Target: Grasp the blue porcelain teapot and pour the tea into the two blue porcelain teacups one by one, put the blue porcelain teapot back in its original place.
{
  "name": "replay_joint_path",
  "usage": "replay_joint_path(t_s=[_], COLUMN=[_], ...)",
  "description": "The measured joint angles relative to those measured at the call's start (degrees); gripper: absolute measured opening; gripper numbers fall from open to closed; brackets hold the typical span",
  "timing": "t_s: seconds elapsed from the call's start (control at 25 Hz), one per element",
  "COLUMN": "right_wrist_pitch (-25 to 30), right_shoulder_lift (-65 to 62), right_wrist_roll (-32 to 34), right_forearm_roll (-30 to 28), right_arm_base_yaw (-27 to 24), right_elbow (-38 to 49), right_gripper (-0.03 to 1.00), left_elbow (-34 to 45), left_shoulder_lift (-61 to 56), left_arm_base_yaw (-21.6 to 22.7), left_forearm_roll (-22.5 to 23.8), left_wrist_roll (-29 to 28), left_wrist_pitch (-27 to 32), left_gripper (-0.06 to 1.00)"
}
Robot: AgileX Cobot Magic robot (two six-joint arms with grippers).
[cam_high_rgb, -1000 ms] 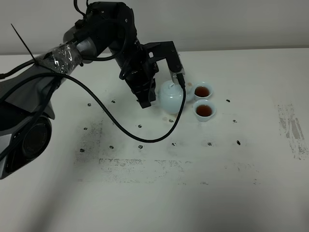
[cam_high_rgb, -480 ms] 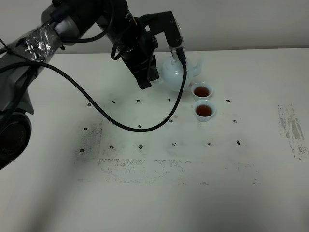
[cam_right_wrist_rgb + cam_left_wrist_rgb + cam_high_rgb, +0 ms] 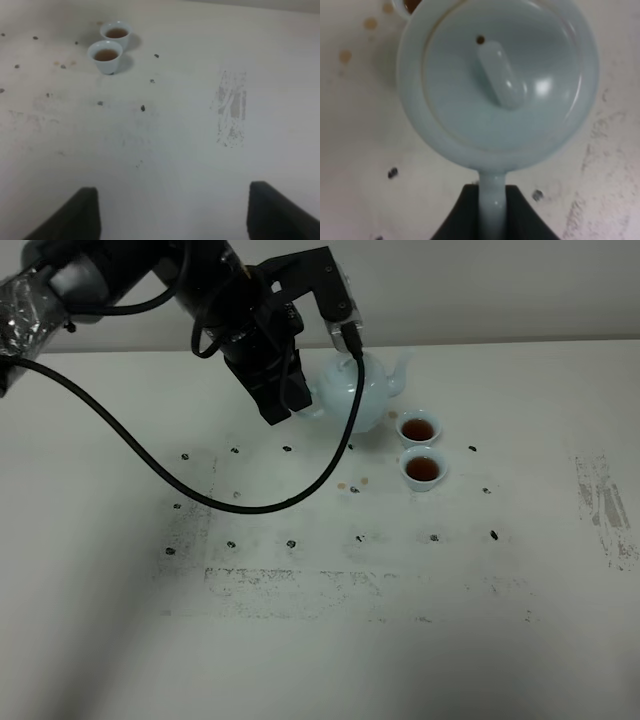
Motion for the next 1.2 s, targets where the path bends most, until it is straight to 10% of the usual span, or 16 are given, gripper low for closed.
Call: replay_joint_path(t_s=[1.2], right_wrist_pitch=[0.0], right_shoulder_lift=[0.0], right_wrist_roll=[0.0], right_forearm_roll=[0.0], right_arm_base_yaw=[0.0], right_elbow=[0.0], right_gripper=[0.59], left_elbow=[11.4], left_shoulder_lift=[-9.9], left_arm_base_yaw=[1.3], left_forearm_roll=[-2.0], left_wrist_roll=[-2.6], left_wrist_pitch=[0.1], left_gripper=[0.06])
